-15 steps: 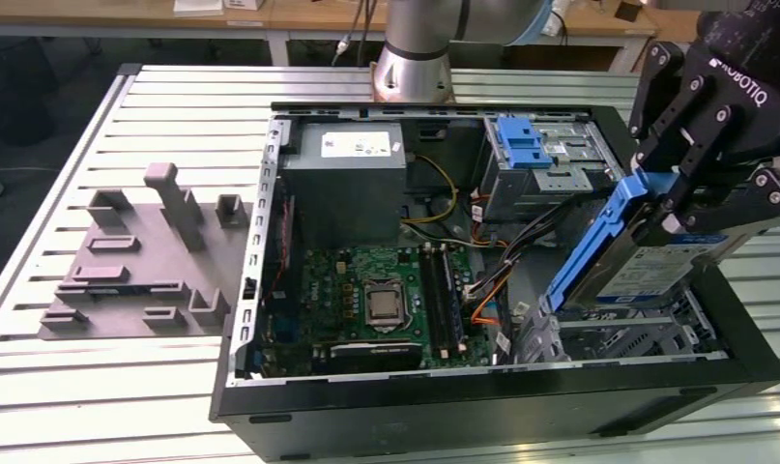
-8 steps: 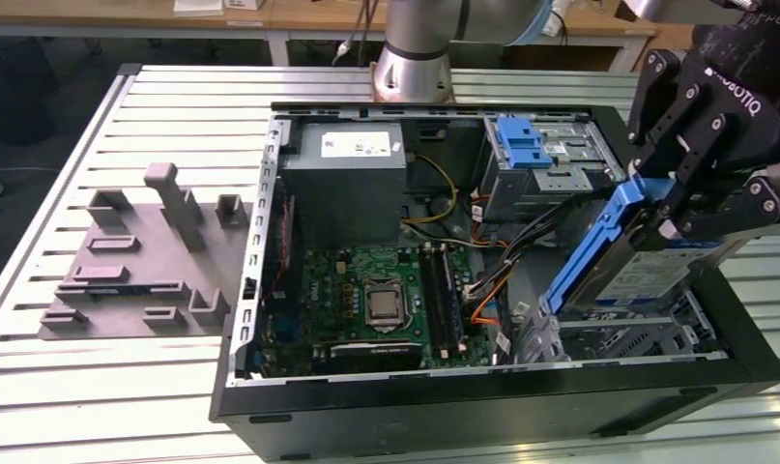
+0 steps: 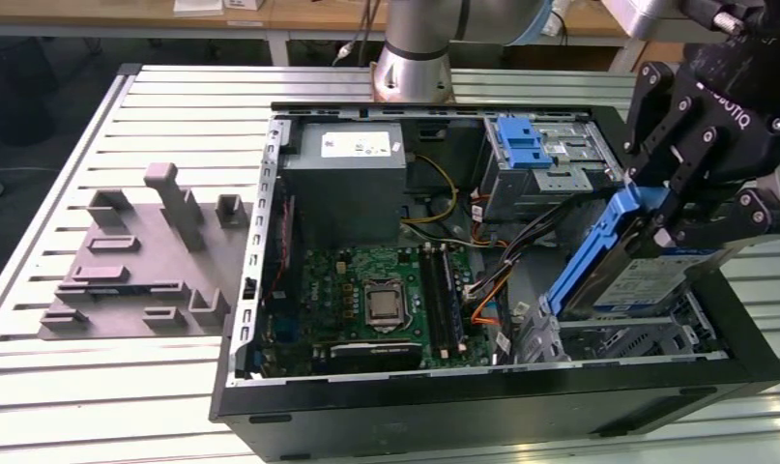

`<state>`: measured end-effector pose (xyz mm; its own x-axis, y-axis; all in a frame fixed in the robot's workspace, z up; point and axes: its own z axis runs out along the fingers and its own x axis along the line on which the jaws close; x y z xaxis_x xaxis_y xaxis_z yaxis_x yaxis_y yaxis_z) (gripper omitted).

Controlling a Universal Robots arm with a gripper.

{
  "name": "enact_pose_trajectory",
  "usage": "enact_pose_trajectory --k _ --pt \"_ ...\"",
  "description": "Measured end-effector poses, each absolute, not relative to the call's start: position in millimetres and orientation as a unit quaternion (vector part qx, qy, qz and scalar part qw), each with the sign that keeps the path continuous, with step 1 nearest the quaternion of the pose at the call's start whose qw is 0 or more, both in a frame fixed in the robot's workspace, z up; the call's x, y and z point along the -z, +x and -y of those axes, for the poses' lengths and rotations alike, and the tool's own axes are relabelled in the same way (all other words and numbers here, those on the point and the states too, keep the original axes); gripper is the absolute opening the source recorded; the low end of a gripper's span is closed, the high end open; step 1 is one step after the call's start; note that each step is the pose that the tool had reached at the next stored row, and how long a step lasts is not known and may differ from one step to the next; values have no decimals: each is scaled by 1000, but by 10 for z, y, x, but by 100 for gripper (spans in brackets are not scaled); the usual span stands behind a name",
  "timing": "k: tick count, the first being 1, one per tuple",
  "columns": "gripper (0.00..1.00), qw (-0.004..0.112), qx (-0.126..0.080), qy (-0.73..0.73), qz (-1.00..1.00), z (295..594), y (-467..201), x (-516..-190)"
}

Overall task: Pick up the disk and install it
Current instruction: 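Insert the disk into the insertion slot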

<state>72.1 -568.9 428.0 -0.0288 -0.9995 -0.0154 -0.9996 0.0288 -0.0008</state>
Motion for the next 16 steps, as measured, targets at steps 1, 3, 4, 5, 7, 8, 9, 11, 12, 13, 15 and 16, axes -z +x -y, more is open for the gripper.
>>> enact_pose_trajectory --k 1,3,4,5,7,8,9,11,12,13,15,16 --pt "36 6 -5 -697 -717 5689 721 -4270" --pt "36 6 -5 -697 -717 5689 721 -4249" --pt "36 6 -5 -697 -717 5690 721 -4238" --pt "36 6 -5 -697 -717 5690 721 -4227" --pt "36 6 -5 -697 -717 5690 721 -4204" --pt "36 6 -5 -697 -717 5690 721 -4192" --pt "36 6 -5 -697 -717 5690 721 -4181" --pt "36 6 -5 -697 -717 5690 721 -4160" --pt "36 6 -5 -697 -717 5690 721 -4149" --pt "36 6 -5 -697 -717 5690 721 -4138" --pt "36 6 -5 -697 -717 5690 721 -4116" --pt "36 6 -5 -697 -717 5690 721 -4106"
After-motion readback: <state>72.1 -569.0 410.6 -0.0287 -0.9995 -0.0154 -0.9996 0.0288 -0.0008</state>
